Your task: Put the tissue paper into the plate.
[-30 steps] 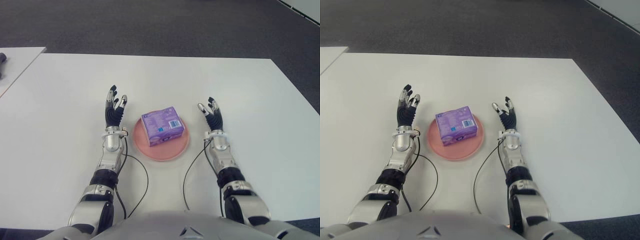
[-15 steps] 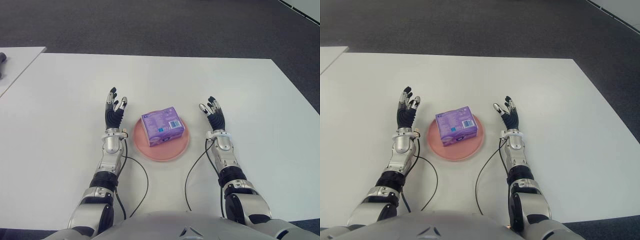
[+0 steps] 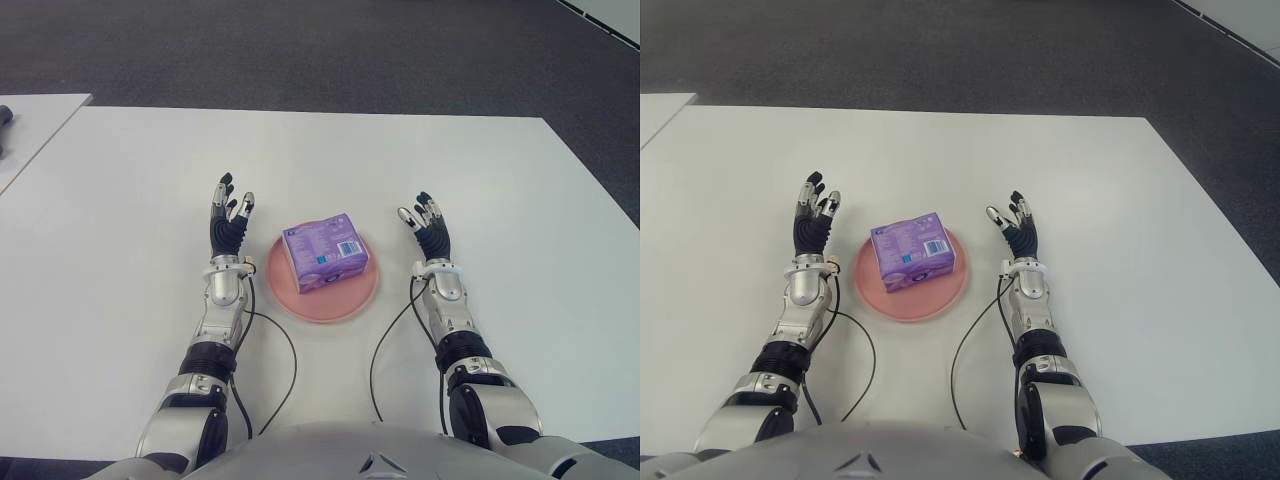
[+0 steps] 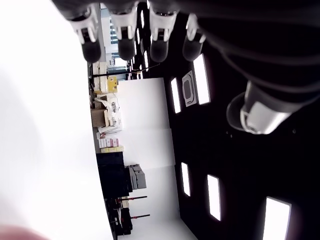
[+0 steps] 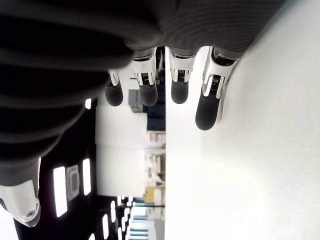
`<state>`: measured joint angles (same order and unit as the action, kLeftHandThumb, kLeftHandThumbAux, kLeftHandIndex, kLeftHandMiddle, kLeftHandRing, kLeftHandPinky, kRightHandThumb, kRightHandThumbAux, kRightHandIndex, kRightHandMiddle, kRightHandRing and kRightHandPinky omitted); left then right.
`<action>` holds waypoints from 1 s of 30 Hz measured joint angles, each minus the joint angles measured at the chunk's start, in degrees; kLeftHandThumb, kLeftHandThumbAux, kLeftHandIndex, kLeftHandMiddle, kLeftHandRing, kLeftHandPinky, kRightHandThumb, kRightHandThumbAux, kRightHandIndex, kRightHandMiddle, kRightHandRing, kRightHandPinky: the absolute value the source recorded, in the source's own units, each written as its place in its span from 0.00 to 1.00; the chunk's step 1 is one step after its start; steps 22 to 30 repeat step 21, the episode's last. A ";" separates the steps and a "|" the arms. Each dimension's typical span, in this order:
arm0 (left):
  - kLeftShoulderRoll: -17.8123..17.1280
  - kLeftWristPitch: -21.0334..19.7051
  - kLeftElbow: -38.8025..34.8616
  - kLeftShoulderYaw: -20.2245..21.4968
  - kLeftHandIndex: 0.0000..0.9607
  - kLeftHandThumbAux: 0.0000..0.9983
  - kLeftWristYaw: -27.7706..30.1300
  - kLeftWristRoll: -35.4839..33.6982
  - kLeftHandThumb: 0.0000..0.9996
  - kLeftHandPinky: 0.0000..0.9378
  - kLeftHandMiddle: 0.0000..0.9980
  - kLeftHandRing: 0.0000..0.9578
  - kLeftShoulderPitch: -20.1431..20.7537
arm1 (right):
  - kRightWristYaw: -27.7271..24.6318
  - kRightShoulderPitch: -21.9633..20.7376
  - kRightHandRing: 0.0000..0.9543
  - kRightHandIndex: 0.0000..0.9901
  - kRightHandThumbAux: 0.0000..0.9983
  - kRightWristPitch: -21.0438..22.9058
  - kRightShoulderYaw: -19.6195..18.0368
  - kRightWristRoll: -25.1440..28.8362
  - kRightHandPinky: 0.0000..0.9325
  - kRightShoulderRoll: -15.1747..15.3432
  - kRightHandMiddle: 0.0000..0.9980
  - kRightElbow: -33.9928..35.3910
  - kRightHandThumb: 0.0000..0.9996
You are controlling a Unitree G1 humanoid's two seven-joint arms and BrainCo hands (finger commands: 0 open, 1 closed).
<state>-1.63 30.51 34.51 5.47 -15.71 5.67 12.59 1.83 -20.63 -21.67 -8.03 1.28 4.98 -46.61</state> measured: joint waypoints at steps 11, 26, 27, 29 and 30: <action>-0.07 0.00 0.00 0.03 0.00 0.50 0.71 -0.06 0.00 0.00 0.00 0.00 0.01 | -0.88 0.87 0.00 0.00 0.59 -3.23 0.04 0.21 0.00 -0.70 0.00 -0.40 0.07; -0.12 0.01 0.07 0.10 0.00 0.50 0.71 -0.05 0.00 0.00 0.00 0.00 0.02 | -3.64 1.28 0.00 0.00 0.58 -3.88 -0.15 1.59 0.00 -0.72 0.00 -0.34 0.03; -0.12 0.01 0.07 0.10 0.00 0.50 0.71 -0.05 0.00 0.00 0.00 0.00 0.02 | -3.64 1.28 0.00 0.00 0.58 -3.88 -0.15 1.59 0.00 -0.72 0.00 -0.34 0.03; -0.12 0.01 0.07 0.10 0.00 0.50 0.71 -0.05 0.00 0.00 0.00 0.00 0.02 | -3.64 1.28 0.00 0.00 0.58 -3.88 -0.15 1.59 0.00 -0.72 0.00 -0.34 0.03; -0.12 0.01 0.07 0.10 0.00 0.50 0.71 -0.05 0.00 0.00 0.00 0.00 0.02 | -3.64 1.28 0.00 0.00 0.58 -3.88 -0.15 1.59 0.00 -0.72 0.00 -0.34 0.03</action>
